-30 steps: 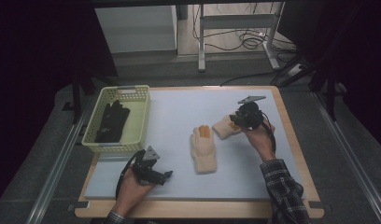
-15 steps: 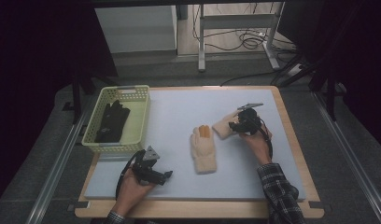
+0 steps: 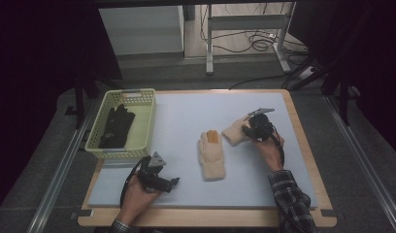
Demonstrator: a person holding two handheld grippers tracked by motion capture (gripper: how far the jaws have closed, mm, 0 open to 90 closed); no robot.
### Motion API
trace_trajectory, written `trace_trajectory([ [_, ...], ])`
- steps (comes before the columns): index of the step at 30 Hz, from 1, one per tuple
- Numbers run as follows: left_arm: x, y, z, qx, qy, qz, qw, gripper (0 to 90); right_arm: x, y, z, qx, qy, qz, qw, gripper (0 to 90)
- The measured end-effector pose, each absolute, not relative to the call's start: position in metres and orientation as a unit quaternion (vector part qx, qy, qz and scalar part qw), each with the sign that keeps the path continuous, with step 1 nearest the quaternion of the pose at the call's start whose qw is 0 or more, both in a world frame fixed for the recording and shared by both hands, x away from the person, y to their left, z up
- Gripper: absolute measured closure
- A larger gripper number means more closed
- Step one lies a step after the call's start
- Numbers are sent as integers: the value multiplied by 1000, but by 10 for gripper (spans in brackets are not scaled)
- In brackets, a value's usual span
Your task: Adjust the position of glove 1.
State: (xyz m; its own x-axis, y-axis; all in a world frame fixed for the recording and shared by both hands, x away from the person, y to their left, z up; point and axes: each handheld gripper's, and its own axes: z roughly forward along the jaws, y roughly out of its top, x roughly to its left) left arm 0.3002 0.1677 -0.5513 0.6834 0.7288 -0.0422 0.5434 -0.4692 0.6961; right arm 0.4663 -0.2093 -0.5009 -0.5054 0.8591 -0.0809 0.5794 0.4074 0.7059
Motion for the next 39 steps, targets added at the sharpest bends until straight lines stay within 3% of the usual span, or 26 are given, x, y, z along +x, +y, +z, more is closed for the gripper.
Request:
trace_trajectory([
  [14,300,168,-551,848,375,131,352,13,431,-208,-443,368,831,357,216,639],
  [22,300,168,-551,848,375,131,351,13,403,-188,-422,285,857,388,183,637],
  [32,300,168,-551,848,374,132,351,13,386,-153,-433,163,894,397,130,636],
  [39,300,168,-551,848,375,132,352,14,393,-141,-463,120,913,380,88,620],
])
